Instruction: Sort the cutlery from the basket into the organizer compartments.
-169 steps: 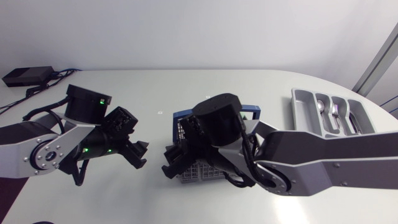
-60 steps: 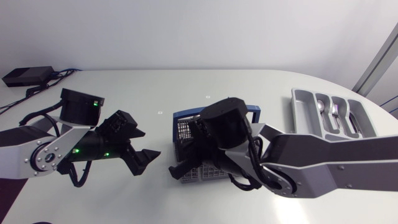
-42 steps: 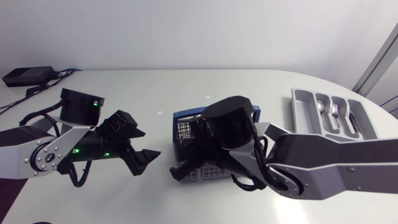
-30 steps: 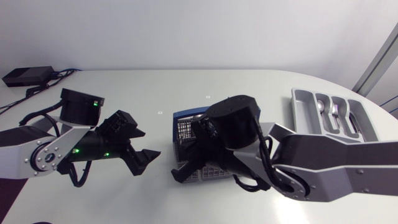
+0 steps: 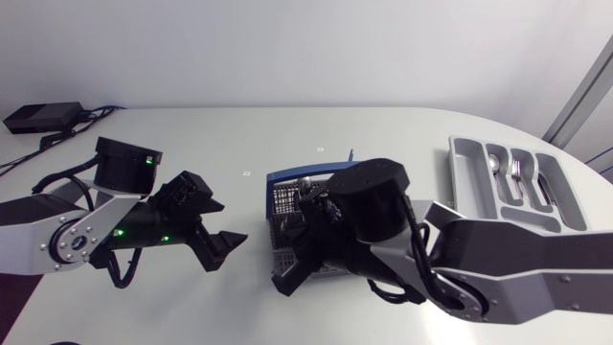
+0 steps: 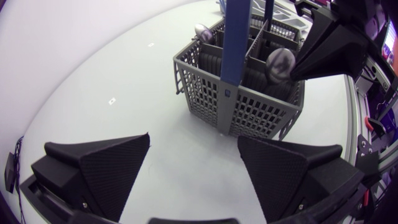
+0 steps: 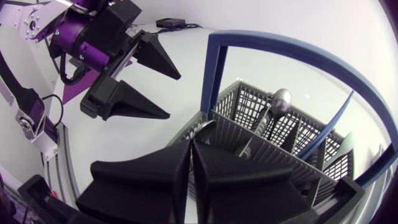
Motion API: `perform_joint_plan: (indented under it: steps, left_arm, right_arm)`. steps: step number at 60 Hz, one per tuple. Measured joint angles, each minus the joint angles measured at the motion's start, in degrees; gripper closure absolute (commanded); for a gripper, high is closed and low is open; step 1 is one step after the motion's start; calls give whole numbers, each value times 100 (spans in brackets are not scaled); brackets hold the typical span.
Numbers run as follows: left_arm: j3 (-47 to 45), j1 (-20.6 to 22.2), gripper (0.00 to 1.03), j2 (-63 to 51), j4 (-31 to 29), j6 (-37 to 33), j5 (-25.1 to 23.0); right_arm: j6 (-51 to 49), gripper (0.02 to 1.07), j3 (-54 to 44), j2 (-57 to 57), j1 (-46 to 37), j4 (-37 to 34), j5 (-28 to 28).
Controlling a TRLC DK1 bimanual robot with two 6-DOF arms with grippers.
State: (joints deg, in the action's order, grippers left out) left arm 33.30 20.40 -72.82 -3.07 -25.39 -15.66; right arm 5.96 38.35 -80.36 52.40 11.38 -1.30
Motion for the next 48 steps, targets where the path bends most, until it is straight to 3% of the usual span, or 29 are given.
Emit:
perform_joint_plan:
  steps: [31, 36, 42, 48]
  left_arm:
    - [0, 2, 5, -48, 0, -17, 0]
    - [0, 2, 5, -48, 0, -17, 0]
    - [0, 0, 5, -48, 2, -17, 0]
    - [0, 0, 5, -66, 2, -17, 0]
  right_arm:
    - [-22, 96, 94, -433, -59, 258, 22]
    - [-22, 75, 144, -485, -76, 254, 20]
    - [-20, 62, 146, -492, -76, 219, 20]
    - [-15, 60, 146, -492, -76, 184, 20]
